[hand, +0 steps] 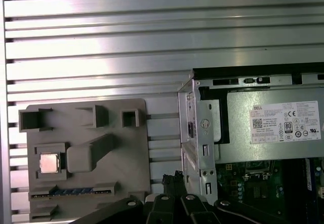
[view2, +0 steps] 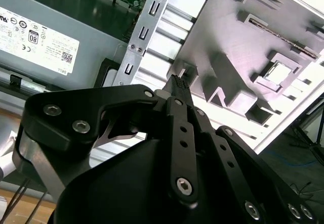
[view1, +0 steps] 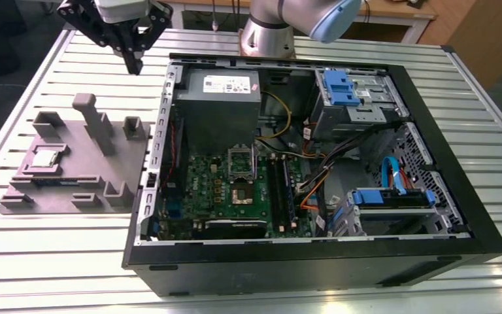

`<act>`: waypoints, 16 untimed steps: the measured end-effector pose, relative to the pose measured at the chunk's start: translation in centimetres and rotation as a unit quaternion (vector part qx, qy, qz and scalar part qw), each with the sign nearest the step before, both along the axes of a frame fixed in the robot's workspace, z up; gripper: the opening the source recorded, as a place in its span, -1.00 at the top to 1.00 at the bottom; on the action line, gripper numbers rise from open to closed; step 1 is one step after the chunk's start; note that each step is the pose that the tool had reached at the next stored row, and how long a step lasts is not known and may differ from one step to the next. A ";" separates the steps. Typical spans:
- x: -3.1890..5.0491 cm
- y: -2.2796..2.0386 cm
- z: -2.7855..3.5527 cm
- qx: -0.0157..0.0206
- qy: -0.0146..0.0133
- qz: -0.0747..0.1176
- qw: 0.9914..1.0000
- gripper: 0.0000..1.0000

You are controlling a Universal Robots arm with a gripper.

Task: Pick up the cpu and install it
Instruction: 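Reach for the cpu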

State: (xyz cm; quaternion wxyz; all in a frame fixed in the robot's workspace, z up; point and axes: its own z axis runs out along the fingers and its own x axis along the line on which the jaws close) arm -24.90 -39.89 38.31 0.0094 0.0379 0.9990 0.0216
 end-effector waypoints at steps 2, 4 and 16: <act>-0.08 0.00 -0.01 0.000 0.000 0.000 1.000 0.80; -0.13 0.00 -0.01 0.000 0.001 0.000 1.000 0.80; -1.05 0.00 -0.14 0.000 0.004 0.000 1.000 0.80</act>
